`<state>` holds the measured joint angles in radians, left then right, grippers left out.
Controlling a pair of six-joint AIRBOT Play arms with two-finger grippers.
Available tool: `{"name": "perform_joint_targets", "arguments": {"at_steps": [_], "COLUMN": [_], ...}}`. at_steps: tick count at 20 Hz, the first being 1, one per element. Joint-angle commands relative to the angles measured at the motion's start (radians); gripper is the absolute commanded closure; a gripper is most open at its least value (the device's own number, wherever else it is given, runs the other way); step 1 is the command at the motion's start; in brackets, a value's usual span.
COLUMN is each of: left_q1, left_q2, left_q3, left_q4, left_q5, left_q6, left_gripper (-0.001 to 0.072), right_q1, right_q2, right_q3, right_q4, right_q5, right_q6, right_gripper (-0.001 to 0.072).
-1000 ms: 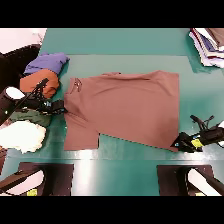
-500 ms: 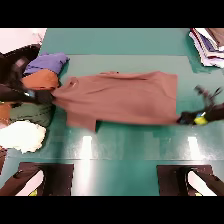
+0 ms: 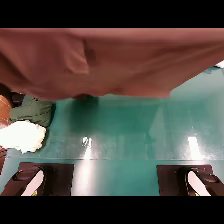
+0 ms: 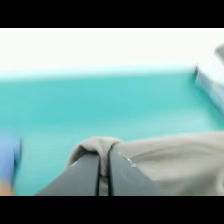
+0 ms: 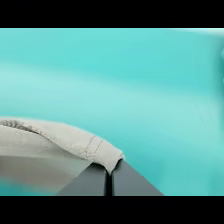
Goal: Fold the shirts.
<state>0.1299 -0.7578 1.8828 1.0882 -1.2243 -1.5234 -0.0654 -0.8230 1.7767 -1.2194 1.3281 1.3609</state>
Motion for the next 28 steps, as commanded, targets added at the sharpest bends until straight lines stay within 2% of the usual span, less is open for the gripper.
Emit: {"name": "perform_joint_targets", "arguments": {"at_steps": [1,3,5,7,10,13,17,21,24,28], "left_q1": [0.001,0.001,0.001,0.001,0.001,0.001,0.000,-0.075,-0.125,-0.130], "left_q2": [0.006,0.006,-0.001,-0.026,-0.104,-0.236,-0.446,-0.665,-0.813,-0.928], "left_q3": [0.278,0.335,0.322,0.251,0.020,-0.213,-0.450,-0.475,-0.372,-0.177], "left_q4": [0.003,0.000,0.001,0.000,-0.006,-0.027,-0.047,-0.056,-0.055,-0.014], "left_q5": [0.012,0.021,0.010,-0.034,-0.123,-0.168,-0.079,0.106,0.270,0.275], "left_q6": [-0.070,-0.082,-0.095,-0.095,-0.092,-0.056,-0.001,0.075,0.091,0.084], "left_gripper": [0.0681,0.0682,0.0682,0.0682,0.0681,0.0681,0.0680,0.0680,0.0680,0.0680], "right_q1": [0.000,0.000,0.000,0.000,0.000,0.002,0.034,0.044,0.044,0.044], "right_q2": [-0.026,-0.063,-0.082,-0.087,-0.110,-0.234,-0.465,-0.711,-0.856,-0.942], "right_q3": [0.298,0.410,0.427,0.343,0.125,-0.010,-0.160,-0.168,-0.029,0.166], "right_q4": [-0.134,-0.166,-0.170,-0.170,-0.169,-0.169,-0.170,-0.166,-0.161,-0.161], "right_q5": [0.096,0.159,0.184,0.192,0.208,0.284,0.278,0.169,0.100,0.077], "right_q6": [0.032,0.036,0.037,0.037,0.037,0.037,0.026,0.026,0.026,0.027], "right_gripper": [0.0700,0.0701,0.0701,0.0701,0.0701,0.0701,0.0701,0.0701,0.0701,0.0701]}}
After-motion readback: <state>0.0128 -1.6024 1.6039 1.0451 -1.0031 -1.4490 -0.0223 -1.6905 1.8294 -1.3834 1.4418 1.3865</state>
